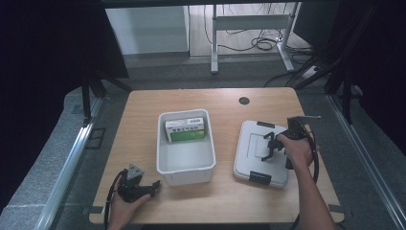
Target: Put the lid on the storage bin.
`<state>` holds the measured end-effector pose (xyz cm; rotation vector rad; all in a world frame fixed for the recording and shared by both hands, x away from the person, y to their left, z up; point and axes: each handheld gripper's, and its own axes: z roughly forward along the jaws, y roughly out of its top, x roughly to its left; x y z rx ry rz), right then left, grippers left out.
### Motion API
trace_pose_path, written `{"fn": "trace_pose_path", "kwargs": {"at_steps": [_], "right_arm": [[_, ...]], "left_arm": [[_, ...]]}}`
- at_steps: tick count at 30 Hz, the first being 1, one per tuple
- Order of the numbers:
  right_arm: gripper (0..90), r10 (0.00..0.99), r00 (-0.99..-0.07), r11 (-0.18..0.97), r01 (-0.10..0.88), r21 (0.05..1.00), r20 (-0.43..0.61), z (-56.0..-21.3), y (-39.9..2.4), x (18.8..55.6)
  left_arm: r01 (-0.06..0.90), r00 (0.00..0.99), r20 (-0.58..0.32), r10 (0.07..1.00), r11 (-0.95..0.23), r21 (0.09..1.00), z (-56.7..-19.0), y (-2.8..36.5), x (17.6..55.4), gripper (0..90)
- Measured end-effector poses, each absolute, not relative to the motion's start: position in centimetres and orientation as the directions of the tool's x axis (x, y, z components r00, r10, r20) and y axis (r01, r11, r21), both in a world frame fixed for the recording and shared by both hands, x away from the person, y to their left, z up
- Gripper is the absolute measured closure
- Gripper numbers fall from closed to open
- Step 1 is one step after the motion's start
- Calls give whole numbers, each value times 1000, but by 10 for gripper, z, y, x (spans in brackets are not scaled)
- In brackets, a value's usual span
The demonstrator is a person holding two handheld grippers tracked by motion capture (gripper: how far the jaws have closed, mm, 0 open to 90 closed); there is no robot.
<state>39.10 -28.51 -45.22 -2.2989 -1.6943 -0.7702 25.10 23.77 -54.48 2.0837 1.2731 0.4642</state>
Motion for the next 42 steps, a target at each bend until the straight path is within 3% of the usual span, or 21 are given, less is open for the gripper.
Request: {"fn": "trace_pose_path", "kwargs": {"at_steps": [42], "right_arm": [[849,835,32,-228,929,292,549,-372,-269,382]], "left_arm": [[656,465,-33,885,-319,684,-545,237,251,134]]}}
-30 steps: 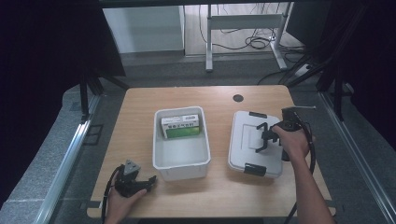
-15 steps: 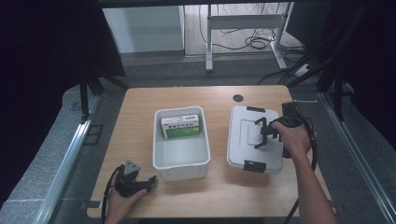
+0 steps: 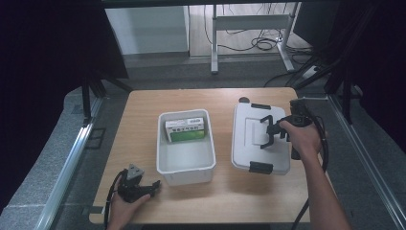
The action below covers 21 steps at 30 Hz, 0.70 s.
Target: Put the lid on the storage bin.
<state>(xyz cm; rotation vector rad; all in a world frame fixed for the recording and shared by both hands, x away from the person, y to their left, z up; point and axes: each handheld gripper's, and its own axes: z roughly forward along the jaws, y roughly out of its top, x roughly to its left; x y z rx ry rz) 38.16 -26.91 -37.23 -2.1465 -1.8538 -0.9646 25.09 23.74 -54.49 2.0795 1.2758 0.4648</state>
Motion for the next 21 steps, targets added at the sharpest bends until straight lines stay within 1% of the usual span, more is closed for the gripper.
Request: {"fn": "trace_pose_path", "kwargs": {"at_steps": [21], "right_arm": [[849,819,-9,-215,923,321,574,-344,-255,381]], "left_arm": [[655,467,-31,884,-321,684,-545,238,251,134]]}}
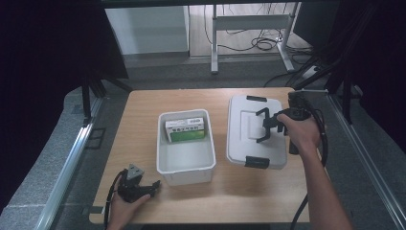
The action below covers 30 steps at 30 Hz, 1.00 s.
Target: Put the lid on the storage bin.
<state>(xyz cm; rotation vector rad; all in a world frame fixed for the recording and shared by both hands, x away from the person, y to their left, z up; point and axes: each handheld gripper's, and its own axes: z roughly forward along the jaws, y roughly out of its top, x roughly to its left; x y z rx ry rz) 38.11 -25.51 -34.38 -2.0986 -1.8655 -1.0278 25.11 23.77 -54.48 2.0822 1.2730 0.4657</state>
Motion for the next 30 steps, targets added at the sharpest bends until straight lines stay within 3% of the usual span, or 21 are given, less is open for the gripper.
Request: {"fn": "trace_pose_path", "kwargs": {"at_steps": [30], "right_arm": [[849,804,-102,-142,924,355,585,-304,-214,383]], "left_arm": [[656,470,-29,882,-327,680,-545,238,251,133]]}}
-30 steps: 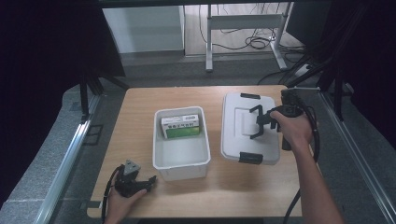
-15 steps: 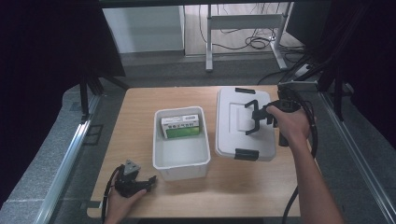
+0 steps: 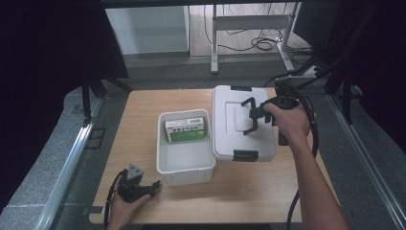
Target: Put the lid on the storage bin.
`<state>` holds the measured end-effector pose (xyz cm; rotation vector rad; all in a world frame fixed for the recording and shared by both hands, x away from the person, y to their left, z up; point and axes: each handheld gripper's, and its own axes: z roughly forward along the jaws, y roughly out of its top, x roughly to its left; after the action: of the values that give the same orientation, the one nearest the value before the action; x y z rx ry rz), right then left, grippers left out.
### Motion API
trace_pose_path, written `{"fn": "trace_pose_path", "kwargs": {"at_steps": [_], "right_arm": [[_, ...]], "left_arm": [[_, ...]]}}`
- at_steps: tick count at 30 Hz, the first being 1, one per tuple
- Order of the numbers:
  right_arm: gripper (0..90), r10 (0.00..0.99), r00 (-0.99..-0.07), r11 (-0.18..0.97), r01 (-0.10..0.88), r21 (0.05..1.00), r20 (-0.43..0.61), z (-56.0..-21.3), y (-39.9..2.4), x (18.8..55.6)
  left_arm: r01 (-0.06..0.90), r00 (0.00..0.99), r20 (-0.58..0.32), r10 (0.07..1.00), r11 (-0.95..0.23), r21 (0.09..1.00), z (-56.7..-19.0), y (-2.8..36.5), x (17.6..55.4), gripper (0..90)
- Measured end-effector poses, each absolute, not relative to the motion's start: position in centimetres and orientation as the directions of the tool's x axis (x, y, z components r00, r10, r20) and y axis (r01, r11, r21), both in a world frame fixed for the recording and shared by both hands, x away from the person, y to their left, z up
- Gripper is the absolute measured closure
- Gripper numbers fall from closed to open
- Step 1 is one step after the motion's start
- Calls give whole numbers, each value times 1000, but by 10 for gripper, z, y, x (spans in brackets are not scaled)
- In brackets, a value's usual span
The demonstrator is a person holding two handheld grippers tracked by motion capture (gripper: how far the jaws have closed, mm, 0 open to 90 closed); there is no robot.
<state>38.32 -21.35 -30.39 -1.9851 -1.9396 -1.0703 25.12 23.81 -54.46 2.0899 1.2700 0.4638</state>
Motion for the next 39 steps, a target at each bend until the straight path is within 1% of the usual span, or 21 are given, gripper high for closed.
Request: {"fn": "trace_pose_path", "kwargs": {"at_steps": [7,17,25,39], "right_arm": [[849,801,-106,-142,923,359,590,-298,-204,385],[849,809,-136,-104,925,366,572,-291,-187,387],[849,804,-143,-92,929,358,578,-294,-175,387],[849,800,-154,-53,945,324,580,-301,-139,393]], "left_arm": [[655,471,-29,882,-328,681,-545,238,251,132],[655,468,-31,883,-324,683,-545,238,251,132],[656,464,-30,885,-320,684,-545,237,252,129],[655,465,-31,885,-321,684,-545,237,252,130]]}}
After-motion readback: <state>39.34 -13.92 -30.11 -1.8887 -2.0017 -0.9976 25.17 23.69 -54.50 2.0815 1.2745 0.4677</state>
